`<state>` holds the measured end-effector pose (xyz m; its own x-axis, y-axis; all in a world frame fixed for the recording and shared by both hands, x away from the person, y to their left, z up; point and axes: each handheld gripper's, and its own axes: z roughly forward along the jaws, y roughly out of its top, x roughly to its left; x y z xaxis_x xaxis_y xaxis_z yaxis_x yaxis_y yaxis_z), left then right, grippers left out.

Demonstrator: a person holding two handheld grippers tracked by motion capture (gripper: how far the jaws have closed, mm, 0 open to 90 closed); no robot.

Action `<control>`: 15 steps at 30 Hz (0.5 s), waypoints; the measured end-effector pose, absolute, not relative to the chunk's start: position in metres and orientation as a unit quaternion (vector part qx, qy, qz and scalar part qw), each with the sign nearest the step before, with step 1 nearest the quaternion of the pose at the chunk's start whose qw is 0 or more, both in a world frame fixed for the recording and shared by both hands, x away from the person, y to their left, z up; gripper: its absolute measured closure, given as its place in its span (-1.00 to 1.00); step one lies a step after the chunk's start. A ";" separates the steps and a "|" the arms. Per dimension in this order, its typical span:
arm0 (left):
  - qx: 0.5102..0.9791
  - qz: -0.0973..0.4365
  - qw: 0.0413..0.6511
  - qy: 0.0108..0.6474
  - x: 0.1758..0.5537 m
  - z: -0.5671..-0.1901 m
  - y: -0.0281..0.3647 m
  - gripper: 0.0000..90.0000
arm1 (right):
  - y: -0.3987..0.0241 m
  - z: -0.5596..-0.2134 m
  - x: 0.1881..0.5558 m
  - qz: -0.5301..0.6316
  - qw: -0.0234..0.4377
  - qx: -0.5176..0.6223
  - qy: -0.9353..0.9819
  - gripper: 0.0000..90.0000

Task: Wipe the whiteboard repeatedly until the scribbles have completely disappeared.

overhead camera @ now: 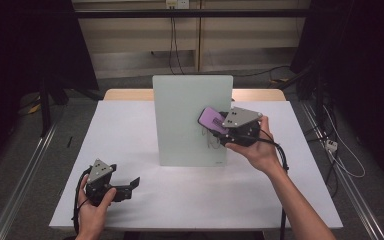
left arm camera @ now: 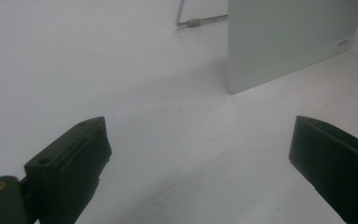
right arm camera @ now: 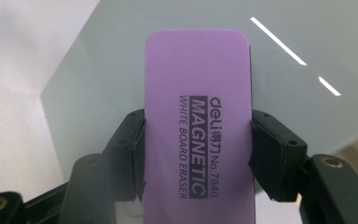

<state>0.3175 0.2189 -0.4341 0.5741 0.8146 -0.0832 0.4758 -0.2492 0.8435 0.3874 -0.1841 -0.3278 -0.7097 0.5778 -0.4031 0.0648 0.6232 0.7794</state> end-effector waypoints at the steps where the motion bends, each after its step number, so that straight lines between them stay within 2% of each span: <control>1: 0.767 0.190 0.446 0.421 0.318 -0.434 0.219 -0.89 | -0.186 -0.324 0.388 0.392 0.333 0.194 0.835 -0.07; 8: 0.767 0.190 0.446 0.420 0.318 -0.434 0.219 -0.89 | -0.192 -0.310 0.392 0.396 0.352 0.203 0.824 -0.07; 15: 0.768 0.190 0.445 0.420 0.318 -0.434 0.219 -0.89 | -0.189 -0.319 0.389 0.394 0.356 0.199 0.823 -0.07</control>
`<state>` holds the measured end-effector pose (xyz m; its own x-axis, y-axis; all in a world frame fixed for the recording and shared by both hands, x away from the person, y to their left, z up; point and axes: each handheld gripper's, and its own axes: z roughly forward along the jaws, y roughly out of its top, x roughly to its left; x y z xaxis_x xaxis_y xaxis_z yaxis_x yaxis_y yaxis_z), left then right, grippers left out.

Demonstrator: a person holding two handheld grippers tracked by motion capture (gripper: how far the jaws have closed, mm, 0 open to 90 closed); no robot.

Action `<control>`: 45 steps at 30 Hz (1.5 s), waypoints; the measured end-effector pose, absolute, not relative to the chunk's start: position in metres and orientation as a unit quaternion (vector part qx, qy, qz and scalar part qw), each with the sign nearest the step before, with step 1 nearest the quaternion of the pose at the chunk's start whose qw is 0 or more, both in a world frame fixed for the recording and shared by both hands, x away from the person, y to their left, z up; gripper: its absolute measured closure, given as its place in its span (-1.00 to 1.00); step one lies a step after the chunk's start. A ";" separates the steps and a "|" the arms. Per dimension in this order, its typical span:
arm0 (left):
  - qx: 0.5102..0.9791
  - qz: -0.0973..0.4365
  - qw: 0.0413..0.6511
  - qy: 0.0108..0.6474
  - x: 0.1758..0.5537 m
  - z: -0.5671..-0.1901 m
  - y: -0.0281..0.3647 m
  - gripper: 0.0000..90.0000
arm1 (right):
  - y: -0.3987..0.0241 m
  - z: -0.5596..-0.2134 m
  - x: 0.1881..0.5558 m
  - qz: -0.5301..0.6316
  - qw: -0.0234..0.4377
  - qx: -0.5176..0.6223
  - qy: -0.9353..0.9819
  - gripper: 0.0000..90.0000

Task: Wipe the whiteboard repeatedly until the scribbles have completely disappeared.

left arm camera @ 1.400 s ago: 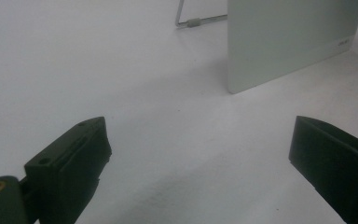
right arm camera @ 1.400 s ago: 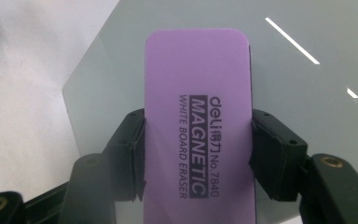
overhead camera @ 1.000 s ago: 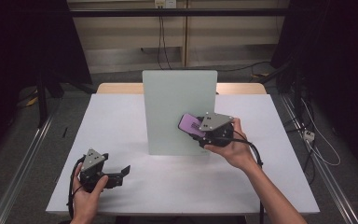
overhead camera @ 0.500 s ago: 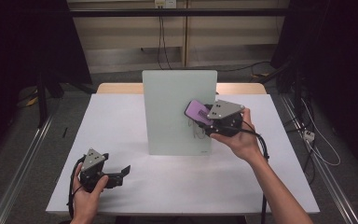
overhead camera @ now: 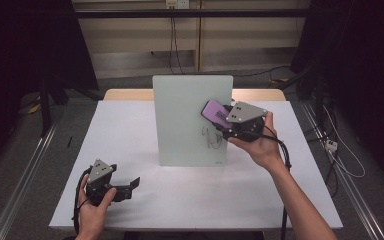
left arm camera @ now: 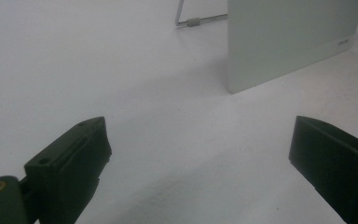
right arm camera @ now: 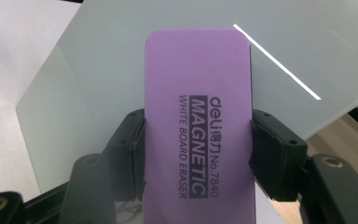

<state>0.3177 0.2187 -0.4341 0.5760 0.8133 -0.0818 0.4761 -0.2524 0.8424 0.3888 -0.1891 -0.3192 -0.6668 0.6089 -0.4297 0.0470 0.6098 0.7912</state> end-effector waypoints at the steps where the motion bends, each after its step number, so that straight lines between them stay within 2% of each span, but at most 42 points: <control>1: 0.768 0.190 0.445 0.420 0.318 -0.434 0.219 -0.89 | -0.188 -0.322 0.388 0.392 0.355 0.197 0.825 -0.07; 45: 0.769 0.187 0.445 0.420 0.317 -0.434 0.218 -0.89 | -0.162 -0.396 0.367 0.357 0.273 0.171 0.877 -0.07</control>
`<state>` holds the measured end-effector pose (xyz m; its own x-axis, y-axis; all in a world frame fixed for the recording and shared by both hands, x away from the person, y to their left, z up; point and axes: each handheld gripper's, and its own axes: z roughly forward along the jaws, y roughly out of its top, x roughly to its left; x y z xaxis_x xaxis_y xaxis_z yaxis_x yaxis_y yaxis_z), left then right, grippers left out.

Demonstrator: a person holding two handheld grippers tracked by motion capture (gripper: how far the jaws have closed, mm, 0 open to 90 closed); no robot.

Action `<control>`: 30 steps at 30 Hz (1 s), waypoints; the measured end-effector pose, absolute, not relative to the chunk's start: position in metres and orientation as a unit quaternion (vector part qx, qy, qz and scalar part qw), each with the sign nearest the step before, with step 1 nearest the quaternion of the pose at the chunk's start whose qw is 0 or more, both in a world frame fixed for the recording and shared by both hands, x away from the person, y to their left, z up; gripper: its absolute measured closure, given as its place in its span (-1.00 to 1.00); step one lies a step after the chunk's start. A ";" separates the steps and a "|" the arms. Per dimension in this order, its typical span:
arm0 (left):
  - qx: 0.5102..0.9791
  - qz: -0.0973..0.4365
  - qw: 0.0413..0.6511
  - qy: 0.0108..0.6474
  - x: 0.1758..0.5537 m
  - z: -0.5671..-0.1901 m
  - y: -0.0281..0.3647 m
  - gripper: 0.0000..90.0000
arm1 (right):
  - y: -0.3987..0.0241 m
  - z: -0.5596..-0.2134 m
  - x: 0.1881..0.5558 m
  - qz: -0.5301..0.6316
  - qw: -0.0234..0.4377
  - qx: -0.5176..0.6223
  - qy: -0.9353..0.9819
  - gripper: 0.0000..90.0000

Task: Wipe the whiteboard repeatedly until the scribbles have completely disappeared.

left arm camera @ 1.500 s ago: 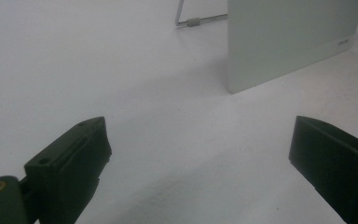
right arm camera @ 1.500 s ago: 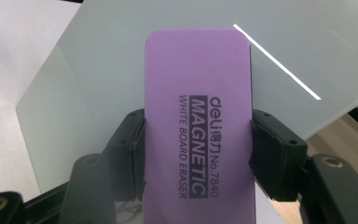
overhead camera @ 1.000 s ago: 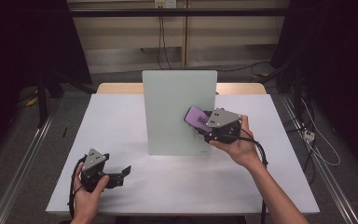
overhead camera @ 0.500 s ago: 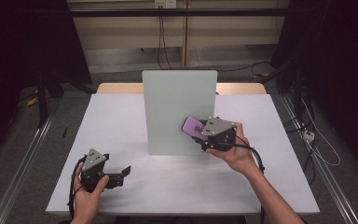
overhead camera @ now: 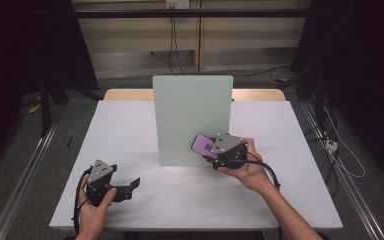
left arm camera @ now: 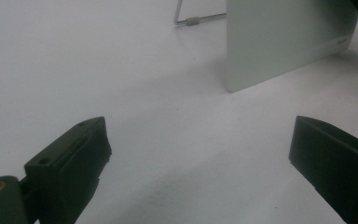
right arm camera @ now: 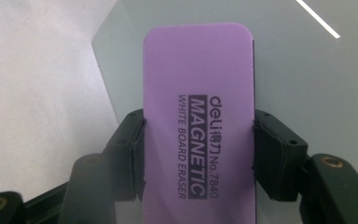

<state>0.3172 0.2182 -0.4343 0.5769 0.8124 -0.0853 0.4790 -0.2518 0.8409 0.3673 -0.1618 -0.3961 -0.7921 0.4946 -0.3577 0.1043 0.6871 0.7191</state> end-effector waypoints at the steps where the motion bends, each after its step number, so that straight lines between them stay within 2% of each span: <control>1: 0.769 0.187 0.444 0.420 0.317 -0.434 0.218 -0.89 | -0.161 -0.397 0.367 0.355 0.272 0.171 0.878 -0.07; 30: 0.770 0.187 0.444 0.419 0.318 -0.435 0.217 -0.89 | -0.140 -0.419 0.365 0.332 0.234 0.149 0.902 -0.07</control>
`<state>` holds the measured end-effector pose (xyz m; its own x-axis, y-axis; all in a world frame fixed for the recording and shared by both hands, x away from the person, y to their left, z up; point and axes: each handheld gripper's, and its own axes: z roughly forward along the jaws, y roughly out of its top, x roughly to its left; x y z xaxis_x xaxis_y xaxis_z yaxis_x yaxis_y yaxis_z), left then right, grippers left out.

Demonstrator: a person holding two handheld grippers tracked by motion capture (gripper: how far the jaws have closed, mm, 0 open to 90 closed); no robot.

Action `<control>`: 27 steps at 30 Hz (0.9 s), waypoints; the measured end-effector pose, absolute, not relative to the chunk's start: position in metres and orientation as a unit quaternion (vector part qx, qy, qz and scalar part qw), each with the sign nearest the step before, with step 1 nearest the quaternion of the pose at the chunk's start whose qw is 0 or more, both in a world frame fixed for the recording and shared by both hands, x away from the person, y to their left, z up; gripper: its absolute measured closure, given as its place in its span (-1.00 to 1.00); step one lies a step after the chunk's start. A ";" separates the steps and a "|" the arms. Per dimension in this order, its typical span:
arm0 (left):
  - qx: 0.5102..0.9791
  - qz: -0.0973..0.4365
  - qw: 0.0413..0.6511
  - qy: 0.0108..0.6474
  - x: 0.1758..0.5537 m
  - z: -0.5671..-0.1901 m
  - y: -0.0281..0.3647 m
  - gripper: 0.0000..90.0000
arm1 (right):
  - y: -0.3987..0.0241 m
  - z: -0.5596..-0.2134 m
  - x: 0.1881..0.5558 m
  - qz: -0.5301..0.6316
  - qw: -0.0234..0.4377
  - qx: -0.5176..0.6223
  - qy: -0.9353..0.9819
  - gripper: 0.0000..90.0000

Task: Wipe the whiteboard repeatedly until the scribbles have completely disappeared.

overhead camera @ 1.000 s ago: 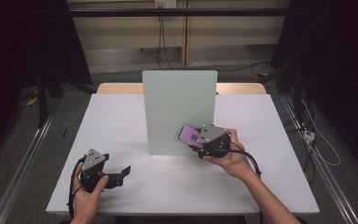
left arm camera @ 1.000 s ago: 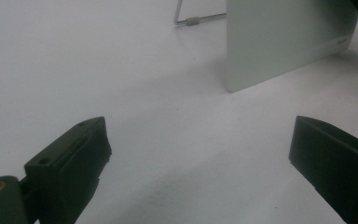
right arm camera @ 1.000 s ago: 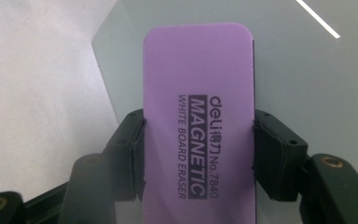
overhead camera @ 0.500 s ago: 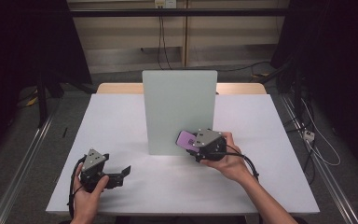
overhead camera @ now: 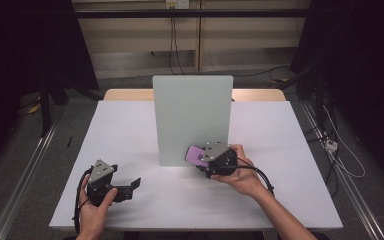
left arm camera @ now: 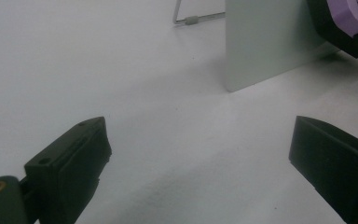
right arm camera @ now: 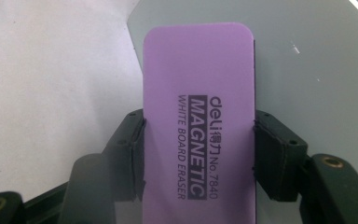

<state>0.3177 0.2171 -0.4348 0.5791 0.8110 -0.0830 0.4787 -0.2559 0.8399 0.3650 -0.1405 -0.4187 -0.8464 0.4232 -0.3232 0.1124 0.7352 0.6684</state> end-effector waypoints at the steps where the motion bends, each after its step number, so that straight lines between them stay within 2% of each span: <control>1: 0.770 0.186 0.443 0.420 0.318 -0.435 0.217 -0.89 | -0.140 -0.419 0.366 0.331 0.231 0.146 0.903 -0.07; 8: 0.771 0.187 0.442 0.419 0.318 -0.434 0.219 -0.89 | -0.135 -0.421 0.367 0.329 0.222 0.143 0.907 -0.07; 12: 0.770 0.187 0.442 0.420 0.318 -0.434 0.219 -0.89 | -0.137 -0.417 0.367 0.336 0.233 0.144 0.901 -0.07; 27: 0.767 0.187 0.446 0.422 0.318 -0.434 0.219 -0.89 | -0.169 -0.352 0.383 0.375 0.306 0.179 0.857 -0.07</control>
<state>0.3177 0.2189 -0.4343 0.5736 0.8143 -0.0891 0.4800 -0.2460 0.8421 0.3833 -0.1692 -0.3516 -0.7486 0.5356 -0.3909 0.0766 0.6555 0.7513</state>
